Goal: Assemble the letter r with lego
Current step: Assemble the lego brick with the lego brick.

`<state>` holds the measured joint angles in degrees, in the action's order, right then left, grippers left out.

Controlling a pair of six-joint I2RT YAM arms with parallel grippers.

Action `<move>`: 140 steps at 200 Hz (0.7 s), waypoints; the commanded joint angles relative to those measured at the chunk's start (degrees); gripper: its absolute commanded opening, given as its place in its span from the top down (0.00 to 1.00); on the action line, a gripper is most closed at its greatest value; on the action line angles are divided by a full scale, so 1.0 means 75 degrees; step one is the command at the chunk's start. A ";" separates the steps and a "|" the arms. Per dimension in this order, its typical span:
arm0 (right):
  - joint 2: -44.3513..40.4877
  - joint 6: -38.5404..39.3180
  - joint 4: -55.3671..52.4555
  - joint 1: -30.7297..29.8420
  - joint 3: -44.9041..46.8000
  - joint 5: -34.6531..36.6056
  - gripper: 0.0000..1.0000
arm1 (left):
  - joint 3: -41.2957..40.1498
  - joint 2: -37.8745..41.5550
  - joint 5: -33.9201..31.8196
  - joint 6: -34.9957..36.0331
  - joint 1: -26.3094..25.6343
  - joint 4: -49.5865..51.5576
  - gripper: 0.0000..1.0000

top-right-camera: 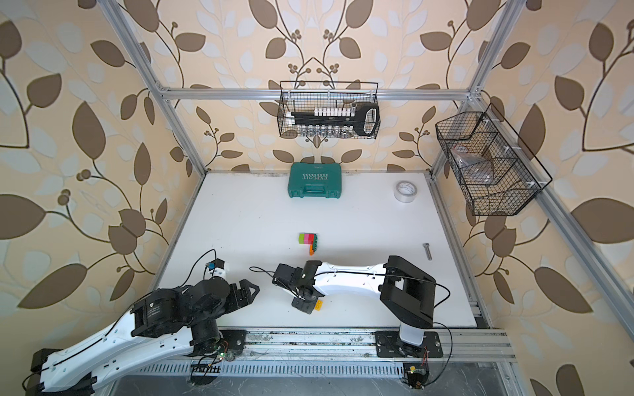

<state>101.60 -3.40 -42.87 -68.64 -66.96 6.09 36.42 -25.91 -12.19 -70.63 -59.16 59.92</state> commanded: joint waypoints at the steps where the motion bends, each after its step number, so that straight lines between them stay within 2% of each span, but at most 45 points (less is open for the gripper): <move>1: 0.0057 0.0134 -0.0307 -0.0127 0.0333 0.0125 1.00 | 0.0039 0.0045 -0.0027 0.0022 0.0068 0.0038 0.05; 140: 0.0470 0.0266 -0.0458 -0.0235 0.0240 0.0038 1.00 | -0.0005 0.0010 0.0032 0.0007 0.0071 0.0014 0.04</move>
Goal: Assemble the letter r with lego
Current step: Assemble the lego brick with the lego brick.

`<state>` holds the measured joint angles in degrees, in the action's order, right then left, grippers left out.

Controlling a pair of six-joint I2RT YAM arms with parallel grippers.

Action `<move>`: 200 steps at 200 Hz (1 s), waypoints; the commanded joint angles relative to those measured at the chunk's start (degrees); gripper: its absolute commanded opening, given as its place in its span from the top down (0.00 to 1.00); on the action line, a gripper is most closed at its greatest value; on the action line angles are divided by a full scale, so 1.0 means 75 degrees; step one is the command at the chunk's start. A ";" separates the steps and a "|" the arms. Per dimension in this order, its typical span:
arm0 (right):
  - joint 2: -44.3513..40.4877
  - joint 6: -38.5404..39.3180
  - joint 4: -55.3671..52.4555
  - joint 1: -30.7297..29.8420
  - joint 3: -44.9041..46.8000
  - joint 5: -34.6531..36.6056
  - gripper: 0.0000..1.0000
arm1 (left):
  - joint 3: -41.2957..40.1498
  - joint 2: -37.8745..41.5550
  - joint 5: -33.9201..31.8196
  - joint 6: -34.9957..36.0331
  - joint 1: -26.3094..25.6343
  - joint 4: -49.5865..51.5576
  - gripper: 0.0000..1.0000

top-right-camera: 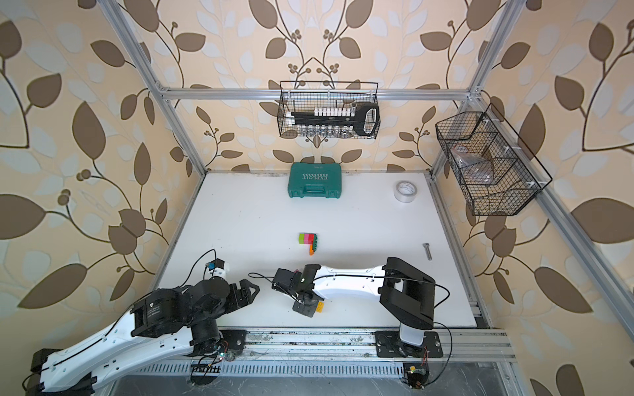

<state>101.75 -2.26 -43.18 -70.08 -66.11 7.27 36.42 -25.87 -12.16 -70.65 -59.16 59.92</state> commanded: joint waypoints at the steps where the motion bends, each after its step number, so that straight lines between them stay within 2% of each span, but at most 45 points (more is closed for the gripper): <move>1: 0.0461 0.0108 -0.0424 -0.0031 0.0117 -0.0116 1.00 | 0.0001 0.0004 0.0029 0.0010 0.0071 0.0020 0.04; 79: 0.1045 0.0216 -0.0777 0.0223 -0.0136 -0.0872 1.00 | -0.0005 0.0015 0.0008 0.0022 0.0075 0.0009 0.04; 200: 0.2039 0.0154 -0.1166 0.0428 -0.0624 -0.0748 1.00 | 0.0135 0.0307 -0.0282 -0.0113 0.0071 0.0549 0.03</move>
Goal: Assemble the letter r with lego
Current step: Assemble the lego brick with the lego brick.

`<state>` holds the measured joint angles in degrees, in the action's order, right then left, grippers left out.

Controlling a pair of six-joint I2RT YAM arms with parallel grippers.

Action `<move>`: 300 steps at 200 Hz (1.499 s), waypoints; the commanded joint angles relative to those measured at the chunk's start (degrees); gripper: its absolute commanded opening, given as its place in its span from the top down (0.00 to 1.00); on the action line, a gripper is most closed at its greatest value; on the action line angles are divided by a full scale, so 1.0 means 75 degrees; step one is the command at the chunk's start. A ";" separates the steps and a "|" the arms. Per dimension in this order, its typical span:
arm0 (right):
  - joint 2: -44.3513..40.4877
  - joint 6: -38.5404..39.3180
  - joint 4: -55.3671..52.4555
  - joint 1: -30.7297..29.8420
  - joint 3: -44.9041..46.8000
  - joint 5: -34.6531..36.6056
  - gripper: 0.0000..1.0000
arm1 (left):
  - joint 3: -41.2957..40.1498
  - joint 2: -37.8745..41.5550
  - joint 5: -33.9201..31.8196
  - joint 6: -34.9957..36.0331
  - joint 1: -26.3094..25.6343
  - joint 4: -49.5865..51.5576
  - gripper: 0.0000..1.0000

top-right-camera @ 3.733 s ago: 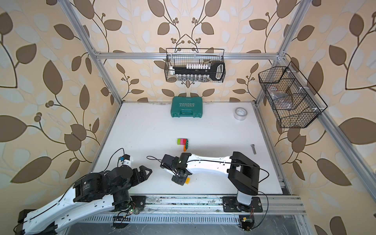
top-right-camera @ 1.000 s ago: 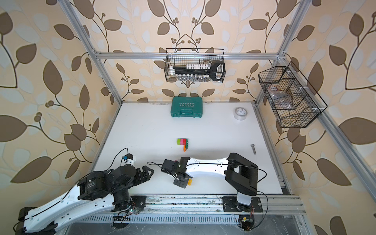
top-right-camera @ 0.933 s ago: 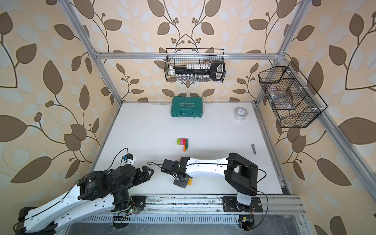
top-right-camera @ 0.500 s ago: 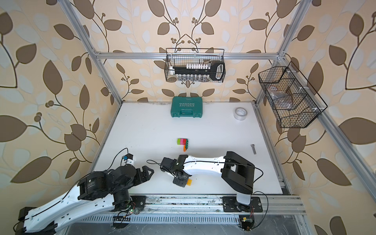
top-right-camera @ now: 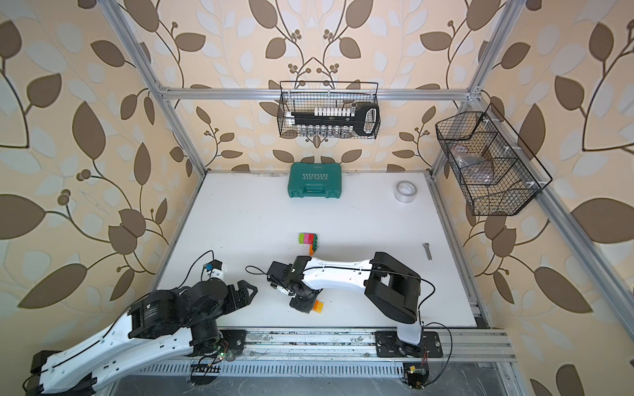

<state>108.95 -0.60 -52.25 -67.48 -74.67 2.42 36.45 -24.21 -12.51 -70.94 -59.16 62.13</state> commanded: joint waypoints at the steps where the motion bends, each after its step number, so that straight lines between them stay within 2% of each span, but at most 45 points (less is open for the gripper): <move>1: 0.1087 -0.0070 0.0042 0.0075 0.0515 -0.0106 1.00 | 0.0138 0.0086 -0.0239 -0.0078 0.0071 0.0257 0.03; 42: 0.1033 -0.0232 0.0169 0.0074 0.0539 -0.0066 1.00 | 0.0150 0.0131 -0.0254 -0.0105 0.0066 0.0306 0.03; 96: -0.0131 -0.0505 -0.0437 0.0102 0.0215 0.0320 1.00 | 0.0255 0.0008 -0.0329 -0.0037 0.0069 0.0236 0.02; 134: -0.0856 -0.0588 -0.1049 0.0443 -0.0369 0.0449 1.00 | 0.0367 -0.0175 -0.0499 -0.0010 0.0071 0.0149 0.01; 169: -0.0990 -0.0506 -0.1490 0.0918 -0.1234 0.0522 1.00 | 0.0366 -0.0746 -0.0351 0.0225 0.0075 -0.0319 0.01; 209: -0.0742 -0.0660 -0.1348 0.1304 -0.1918 0.0402 1.00 | 0.0434 -0.1667 -0.0215 0.0455 0.0100 -0.1044 0.01; 227: -0.0506 -0.0804 -0.1207 0.1322 -0.2082 0.0319 1.00 | 0.0379 -0.1940 0.0213 0.0599 0.0361 -0.1549 0.01; 264: -0.0221 -0.1207 -0.0877 0.1322 -0.2156 0.0010 1.00 | 0.0157 -0.2479 0.1951 0.1246 0.1672 -0.2394 0.01; 300: 0.0031 -0.1326 -0.0874 0.1322 -0.2320 -0.0136 1.00 | 0.0197 -0.2689 0.2523 0.1841 0.2118 -0.2688 0.01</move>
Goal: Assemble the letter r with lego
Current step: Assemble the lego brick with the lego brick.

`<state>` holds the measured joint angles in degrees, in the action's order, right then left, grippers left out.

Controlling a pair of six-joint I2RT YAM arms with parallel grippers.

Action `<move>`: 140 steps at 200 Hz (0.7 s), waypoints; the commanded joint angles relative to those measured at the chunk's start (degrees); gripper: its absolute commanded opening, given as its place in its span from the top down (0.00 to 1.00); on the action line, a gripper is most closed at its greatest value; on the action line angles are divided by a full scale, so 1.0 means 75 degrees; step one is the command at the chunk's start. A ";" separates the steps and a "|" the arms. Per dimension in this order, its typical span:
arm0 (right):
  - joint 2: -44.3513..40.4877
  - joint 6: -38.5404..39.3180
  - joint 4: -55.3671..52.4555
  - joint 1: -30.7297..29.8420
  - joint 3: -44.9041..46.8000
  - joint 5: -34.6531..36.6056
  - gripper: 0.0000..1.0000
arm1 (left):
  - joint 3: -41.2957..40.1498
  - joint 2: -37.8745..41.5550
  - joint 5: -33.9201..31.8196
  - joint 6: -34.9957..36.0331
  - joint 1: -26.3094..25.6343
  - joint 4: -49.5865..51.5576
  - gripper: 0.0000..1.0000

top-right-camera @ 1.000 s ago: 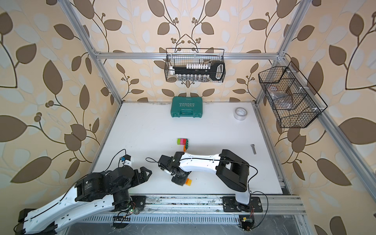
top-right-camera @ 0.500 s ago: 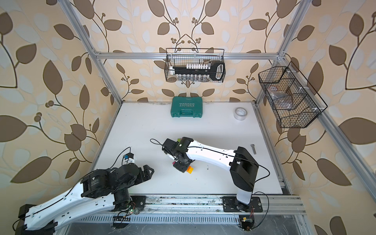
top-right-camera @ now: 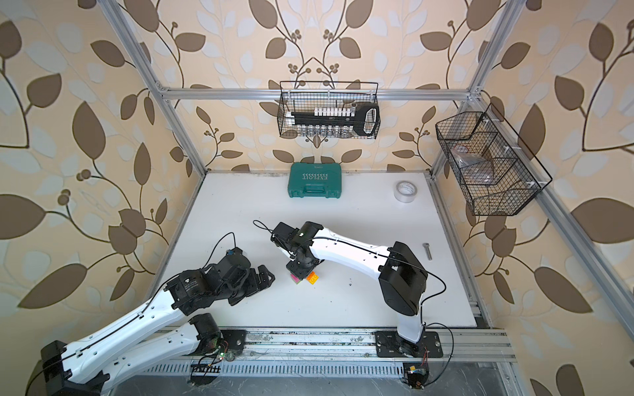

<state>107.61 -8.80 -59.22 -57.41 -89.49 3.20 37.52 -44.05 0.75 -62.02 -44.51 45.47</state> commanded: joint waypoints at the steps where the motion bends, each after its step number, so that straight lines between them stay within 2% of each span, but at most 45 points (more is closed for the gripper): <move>1: 0.0213 -0.0233 0.0050 -0.0022 -0.0347 -0.0246 1.00 | 0.0051 -0.0043 0.0766 0.0664 0.0167 -0.0470 0.01; 84: 0.0832 -0.0337 -0.0418 -0.0031 -0.1004 -0.0332 1.00 | -0.0638 0.0531 0.0959 0.0409 0.0310 -0.0778 0.08; 140: 0.1103 -0.0456 -0.0547 -0.0091 -0.1005 -0.0245 1.00 | -0.0960 0.0799 0.1001 0.0254 0.0357 -0.0790 0.08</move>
<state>114.45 -11.20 -61.52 -57.54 -95.74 1.45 30.87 -38.59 7.49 -59.46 -42.63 40.42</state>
